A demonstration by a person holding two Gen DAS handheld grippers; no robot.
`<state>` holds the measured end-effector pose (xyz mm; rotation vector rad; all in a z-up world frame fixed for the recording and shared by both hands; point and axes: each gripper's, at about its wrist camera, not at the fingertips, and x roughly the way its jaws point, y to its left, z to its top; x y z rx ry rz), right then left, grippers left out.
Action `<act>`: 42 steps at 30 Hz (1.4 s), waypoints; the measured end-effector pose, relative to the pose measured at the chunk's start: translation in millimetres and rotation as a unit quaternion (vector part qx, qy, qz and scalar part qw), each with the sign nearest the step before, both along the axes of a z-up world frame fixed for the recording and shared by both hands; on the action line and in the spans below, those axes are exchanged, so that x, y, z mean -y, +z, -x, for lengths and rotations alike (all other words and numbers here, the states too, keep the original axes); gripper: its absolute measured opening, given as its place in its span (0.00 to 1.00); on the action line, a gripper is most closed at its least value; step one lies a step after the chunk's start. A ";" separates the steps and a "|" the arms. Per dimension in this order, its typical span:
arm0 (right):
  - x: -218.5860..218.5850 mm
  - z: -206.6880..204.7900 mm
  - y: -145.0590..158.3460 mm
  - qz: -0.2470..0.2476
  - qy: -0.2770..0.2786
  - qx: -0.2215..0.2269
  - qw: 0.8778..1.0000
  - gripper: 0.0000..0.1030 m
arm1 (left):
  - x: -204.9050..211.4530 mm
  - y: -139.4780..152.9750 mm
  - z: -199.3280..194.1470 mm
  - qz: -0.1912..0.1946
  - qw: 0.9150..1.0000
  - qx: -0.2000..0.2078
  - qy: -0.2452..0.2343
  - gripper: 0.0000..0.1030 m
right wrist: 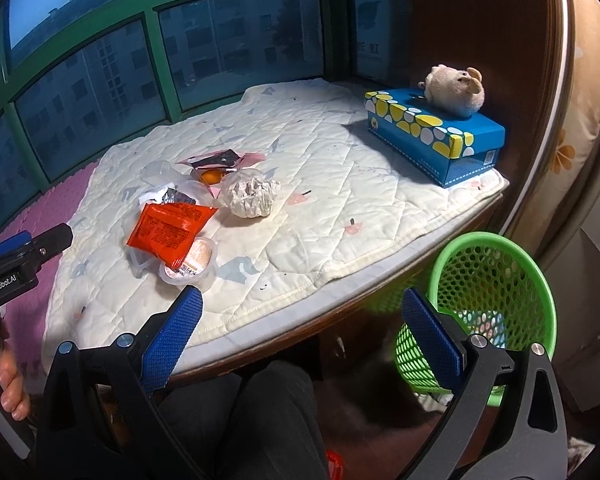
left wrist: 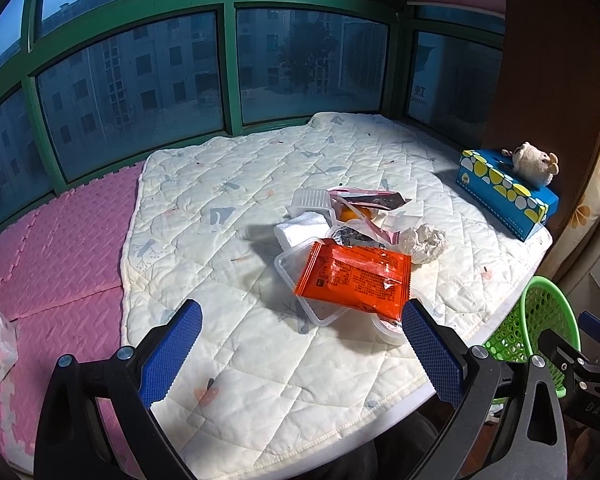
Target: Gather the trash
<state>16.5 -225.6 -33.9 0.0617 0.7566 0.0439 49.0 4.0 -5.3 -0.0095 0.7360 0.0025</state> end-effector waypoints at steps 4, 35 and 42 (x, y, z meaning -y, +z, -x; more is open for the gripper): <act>-3.8 -12.7 -2.0 0.002 0.011 -0.004 1.000 0.96 | -4.4 -1.4 -10.3 0.000 1.000 -0.005 0.005 0.94; -24.7 -145.8 -38.5 -0.050 0.088 -0.063 0.993 0.79 | -42.1 -31.9 -69.7 0.041 0.998 -0.048 0.001 0.94; -26.3 -174.7 -51.0 -0.049 0.091 -0.077 0.992 0.70 | -45.4 -35.9 -86.8 0.055 0.997 -0.057 -0.007 0.93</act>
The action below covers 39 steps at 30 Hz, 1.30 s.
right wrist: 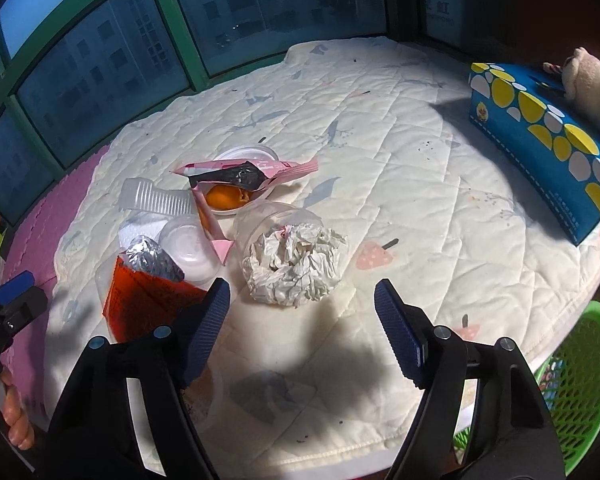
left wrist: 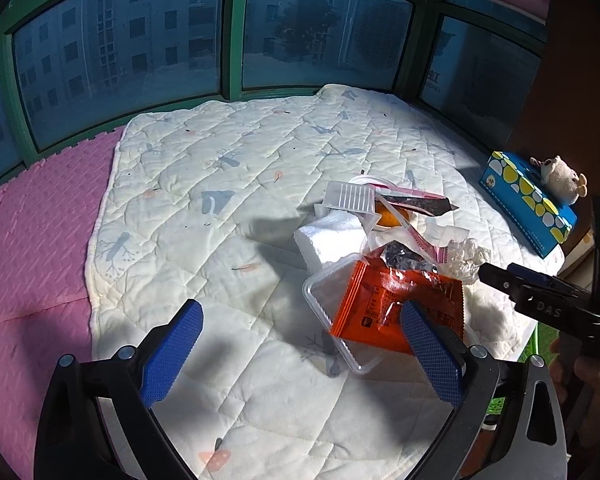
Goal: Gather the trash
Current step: 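Reach the right gripper to the crumpled white tissue and close on it, then carry the tissue to the green basket with the right gripper while the left grasps a clear container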
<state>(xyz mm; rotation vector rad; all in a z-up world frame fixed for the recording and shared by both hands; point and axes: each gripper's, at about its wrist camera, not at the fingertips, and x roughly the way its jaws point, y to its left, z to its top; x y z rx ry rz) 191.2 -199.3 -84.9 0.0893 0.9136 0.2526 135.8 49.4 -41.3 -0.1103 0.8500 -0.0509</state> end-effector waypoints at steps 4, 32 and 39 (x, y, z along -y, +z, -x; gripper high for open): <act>-1.4 -8.6 -6.5 -0.004 0.003 -0.007 1.000 0.62 | -3.0 1.3 -14.5 0.008 1.000 0.000 0.001 0.93; 24.1 11.3 7.5 -0.025 -0.011 0.023 0.999 0.26 | 37.8 -31.3 -145.0 0.006 0.994 -0.070 -0.086 0.60; 35.3 20.4 16.8 -0.036 -0.025 0.033 0.998 0.26 | 26.1 -21.6 -141.9 0.030 0.996 -0.042 -0.076 0.49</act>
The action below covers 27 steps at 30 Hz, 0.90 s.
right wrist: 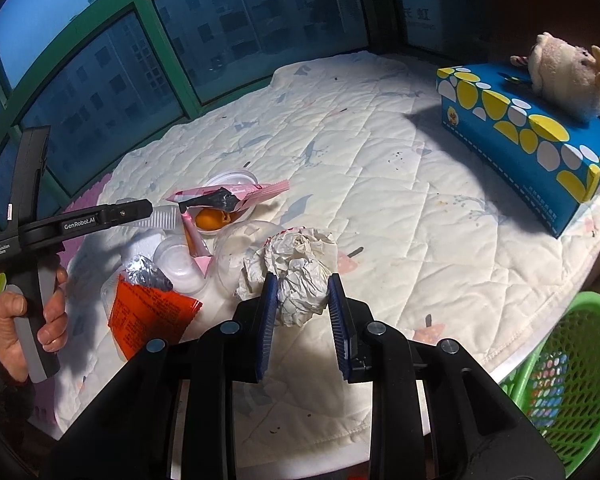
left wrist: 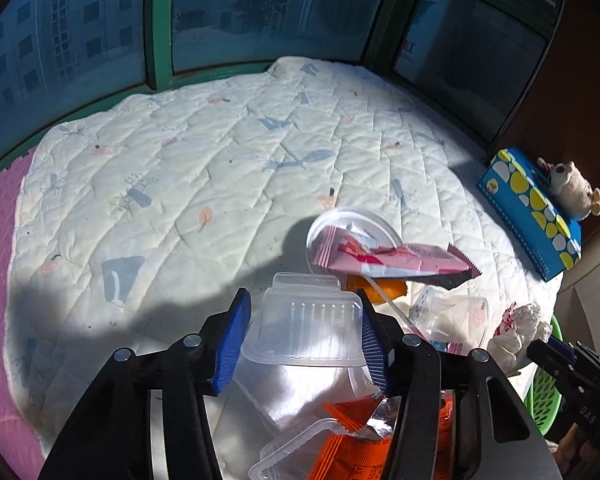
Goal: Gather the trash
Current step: 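Carry the tissue to the green basket with the right gripper while the left grasps a clear container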
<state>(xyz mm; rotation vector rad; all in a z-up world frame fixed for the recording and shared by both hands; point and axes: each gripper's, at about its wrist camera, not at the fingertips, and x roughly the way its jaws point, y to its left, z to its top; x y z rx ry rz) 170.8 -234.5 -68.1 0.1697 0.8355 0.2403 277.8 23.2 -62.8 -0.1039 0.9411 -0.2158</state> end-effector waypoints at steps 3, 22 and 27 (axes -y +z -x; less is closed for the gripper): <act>2.4 5.8 4.7 -0.008 -0.003 0.003 1.000 0.26 | -9.1 13.9 4.5 0.016 1.000 0.021 0.015 0.49; 54.1 79.1 26.7 -0.001 -0.064 0.037 0.997 0.26 | 34.4 88.8 79.9 0.060 0.993 0.091 -0.033 0.49; 96.2 105.8 17.6 0.013 -0.112 0.025 0.993 0.26 | 78.1 89.7 101.1 0.076 0.990 0.088 -0.079 0.49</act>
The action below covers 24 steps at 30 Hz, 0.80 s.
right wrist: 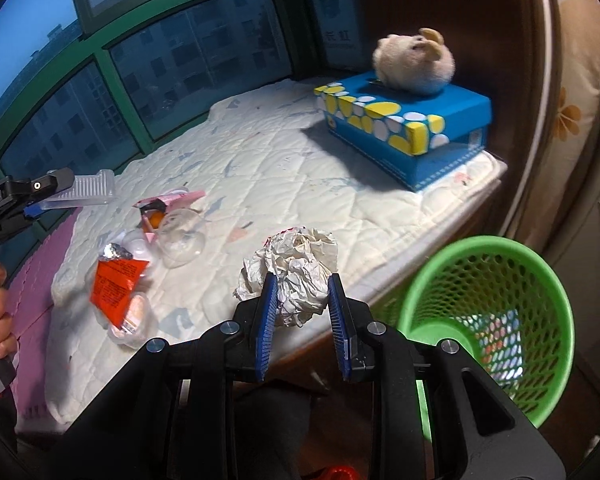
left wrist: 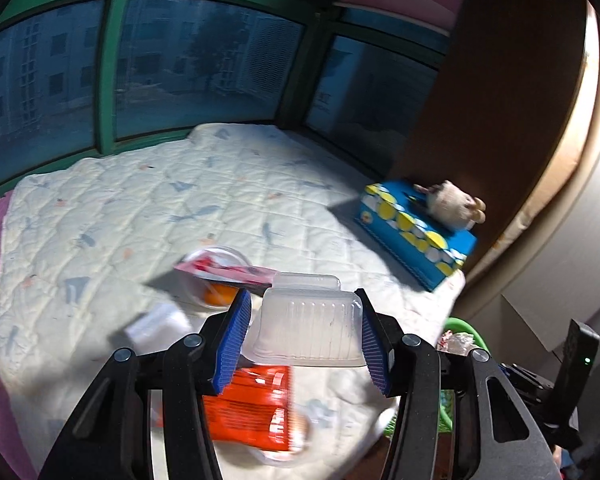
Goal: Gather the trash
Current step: 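Carry the tissue to the green basket with the right gripper while the left grasps a clear container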
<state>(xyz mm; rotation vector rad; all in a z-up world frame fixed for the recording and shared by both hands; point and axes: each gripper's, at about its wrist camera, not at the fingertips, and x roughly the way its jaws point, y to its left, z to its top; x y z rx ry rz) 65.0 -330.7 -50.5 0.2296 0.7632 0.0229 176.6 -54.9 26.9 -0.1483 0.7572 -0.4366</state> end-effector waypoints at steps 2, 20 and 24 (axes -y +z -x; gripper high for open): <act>16.4 8.3 -5.0 0.008 -0.021 -0.006 1.000 0.26 | 20.9 -0.8 5.7 0.002 1.000 -0.003 -0.021 0.49; 123.0 56.0 -63.6 -0.001 -0.136 -0.073 0.988 0.28 | 186.6 -34.0 32.9 -0.011 0.986 -0.043 -0.161 0.49; 133.3 64.5 -66.3 -0.016 -0.145 -0.070 0.987 0.28 | 214.9 -45.8 36.0 -0.014 0.981 -0.058 -0.183 0.49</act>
